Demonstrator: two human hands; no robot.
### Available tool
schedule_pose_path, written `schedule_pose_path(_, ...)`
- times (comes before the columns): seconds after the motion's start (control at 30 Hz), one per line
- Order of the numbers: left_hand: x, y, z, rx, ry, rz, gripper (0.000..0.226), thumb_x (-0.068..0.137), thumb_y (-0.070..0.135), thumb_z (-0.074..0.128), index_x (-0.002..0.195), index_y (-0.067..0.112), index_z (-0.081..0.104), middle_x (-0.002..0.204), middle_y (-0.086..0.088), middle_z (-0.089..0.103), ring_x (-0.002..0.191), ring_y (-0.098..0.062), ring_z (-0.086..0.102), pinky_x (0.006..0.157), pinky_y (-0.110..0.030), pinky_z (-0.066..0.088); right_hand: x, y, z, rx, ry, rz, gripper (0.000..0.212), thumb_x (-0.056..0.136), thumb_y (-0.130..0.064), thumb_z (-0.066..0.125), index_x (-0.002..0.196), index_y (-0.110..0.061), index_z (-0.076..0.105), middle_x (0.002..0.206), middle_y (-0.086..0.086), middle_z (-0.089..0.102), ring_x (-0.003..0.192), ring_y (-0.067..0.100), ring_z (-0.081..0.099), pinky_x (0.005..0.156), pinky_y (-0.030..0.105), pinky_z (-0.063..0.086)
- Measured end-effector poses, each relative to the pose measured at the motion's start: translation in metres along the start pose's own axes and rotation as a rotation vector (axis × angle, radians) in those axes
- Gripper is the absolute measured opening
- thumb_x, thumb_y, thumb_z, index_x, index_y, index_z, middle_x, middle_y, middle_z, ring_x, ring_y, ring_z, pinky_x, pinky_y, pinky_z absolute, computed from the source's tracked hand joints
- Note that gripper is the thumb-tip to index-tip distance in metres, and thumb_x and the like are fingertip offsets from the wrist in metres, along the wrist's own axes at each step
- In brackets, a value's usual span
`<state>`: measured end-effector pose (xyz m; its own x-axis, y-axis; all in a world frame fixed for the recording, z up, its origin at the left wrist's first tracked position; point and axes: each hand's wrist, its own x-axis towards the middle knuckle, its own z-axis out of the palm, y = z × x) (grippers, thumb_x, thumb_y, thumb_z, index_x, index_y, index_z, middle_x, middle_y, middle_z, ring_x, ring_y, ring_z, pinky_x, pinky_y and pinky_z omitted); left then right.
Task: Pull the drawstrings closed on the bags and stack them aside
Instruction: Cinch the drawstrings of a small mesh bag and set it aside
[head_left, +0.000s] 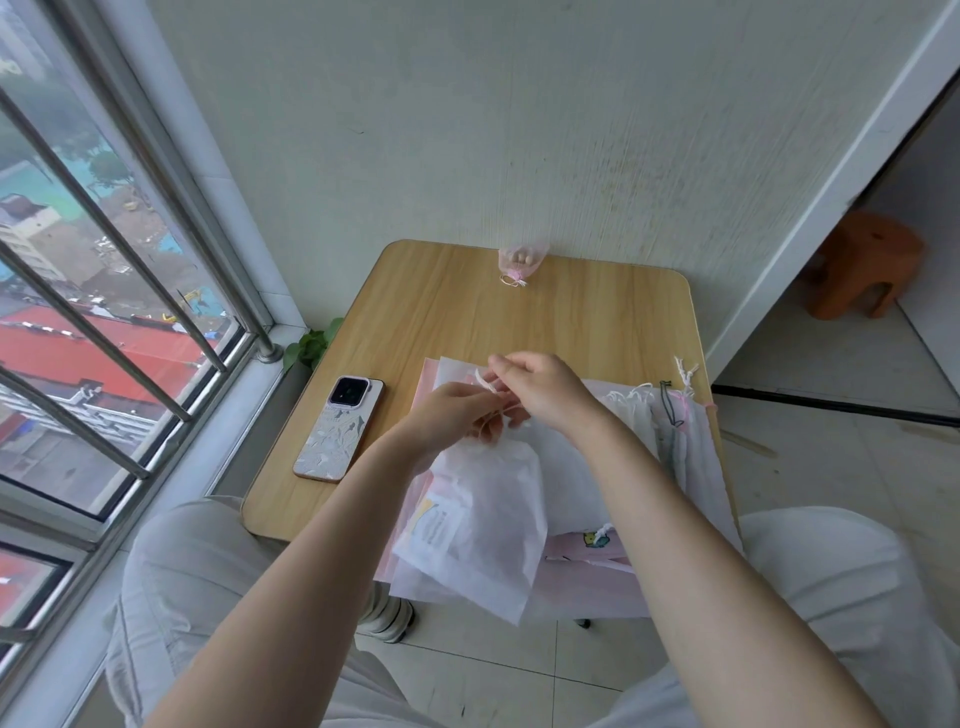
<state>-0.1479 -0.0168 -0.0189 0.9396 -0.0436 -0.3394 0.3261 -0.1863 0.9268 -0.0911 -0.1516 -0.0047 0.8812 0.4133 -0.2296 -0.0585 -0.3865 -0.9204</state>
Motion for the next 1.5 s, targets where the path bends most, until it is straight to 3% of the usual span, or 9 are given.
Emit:
schedule_pose_path(0.1,0.002,0.001,-0.004,-0.02,0.1,-0.038,0.037,0.097,0.027,0.053,0.091,-0.005,0.07,0.07,-0.006,0.062,0.061,-0.015,0.051,0.065,-0.026,0.038,-0.003,0.001,-0.006,-0.17,-0.068,0.049,0.044,0.099,-0.041,0.048,0.093,-0.002,0.067,0.064,0.0,0.059,0.049,0.011,0.051,0.046,0.023,0.039)
schedule_pose_path(0.2,0.006,-0.001,-0.008,-0.083,0.191,-0.079,0.03,0.093,0.021,0.056,0.088,-0.003,0.073,0.07,-0.009,0.066,0.063,-0.018,0.053,0.071,-0.03,0.043,-0.005,0.001,-0.011,-0.297,-0.074,0.048,0.052,0.09,-0.053,0.059,0.086,-0.002,0.067,0.065,-0.001,0.055,0.058,0.009,0.048,0.058,0.022,0.038)
schedule_pose_path(0.33,0.009,-0.008,-0.011,-0.246,0.237,-0.077,0.017,0.088,0.011,0.066,0.09,-0.004,0.074,0.077,-0.014,0.071,0.067,-0.021,0.058,0.085,-0.034,0.051,-0.004,0.0,-0.016,-0.345,-0.03,0.015,0.024,0.088,-0.025,0.068,0.091,-0.001,0.071,0.063,-0.018,0.059,0.062,-0.006,0.053,0.055,0.012,0.037)
schedule_pose_path(0.6,0.008,-0.013,-0.015,-0.356,0.235,-0.075,0.01,0.085,0.012,0.072,0.085,0.002,0.074,0.077,-0.011,0.07,0.07,-0.019,0.065,0.073,-0.026,0.053,-0.012,0.002,-0.001,-0.242,-0.1,0.11,0.013,0.086,-0.018,0.06,0.086,-0.007,0.067,0.06,0.001,0.059,0.047,0.016,0.044,0.046,0.022,0.035)
schedule_pose_path(0.8,0.007,-0.013,-0.016,-0.222,0.206,-0.065,0.023,0.075,0.004,0.08,0.096,0.007,0.073,0.079,-0.01,0.071,0.08,-0.023,0.065,0.094,-0.04,0.052,-0.012,0.007,0.002,-0.292,-0.11,0.108,0.017,0.087,-0.021,0.061,0.084,-0.006,0.068,0.062,0.001,0.06,0.047,0.015,0.05,0.044,0.021,0.038)
schedule_pose_path(1.0,0.001,-0.008,-0.012,-0.077,0.26,0.022,0.021,0.077,0.004,0.078,0.095,0.014,0.073,0.085,-0.007,0.074,0.081,-0.019,0.068,0.093,-0.042,0.052,-0.003,0.005,-0.007,-0.288,0.28,-0.084,0.015,0.084,-0.019,0.055,0.082,-0.017,0.07,0.08,-0.007,0.068,0.078,0.011,0.06,0.07,0.027,0.047)
schedule_pose_path(1.17,0.003,-0.009,-0.007,0.198,0.401,0.207,0.017,0.075,0.007,0.08,0.08,0.021,0.071,0.077,0.006,0.074,0.077,-0.009,0.071,0.079,-0.031,0.057,0.008,0.015,0.0,-0.163,0.017,0.026,0.018,0.089,-0.007,0.055,0.086,-0.019,0.068,0.086,-0.001,0.073,0.087,0.014,0.066,0.077,0.025,0.047)
schedule_pose_path(1.33,0.005,-0.02,-0.006,0.343,0.574,0.372,0.011,0.078,0.012,0.078,0.077,0.02,0.07,0.072,0.015,0.07,0.074,0.002,0.066,0.068,-0.007,0.042,0.008,0.02,0.0,-0.078,-0.146,0.109,0.013,0.088,-0.018,0.066,0.091,-0.011,0.076,0.083,0.001,0.068,0.077,0.012,0.059,0.078,0.027,0.043)
schedule_pose_path(1.5,0.009,-0.027,-0.008,0.22,0.547,0.301,0.011,0.08,0.014,0.076,0.079,0.025,0.071,0.076,0.008,0.071,0.073,-0.005,0.066,0.072,-0.022,0.053,0.004,0.021,0.0,0.223,-0.301,0.183,0.011,0.091,-0.016,0.065,0.096,-0.017,0.075,0.085,-0.001,0.069,0.075,0.011,0.061,0.073,0.026,0.043)
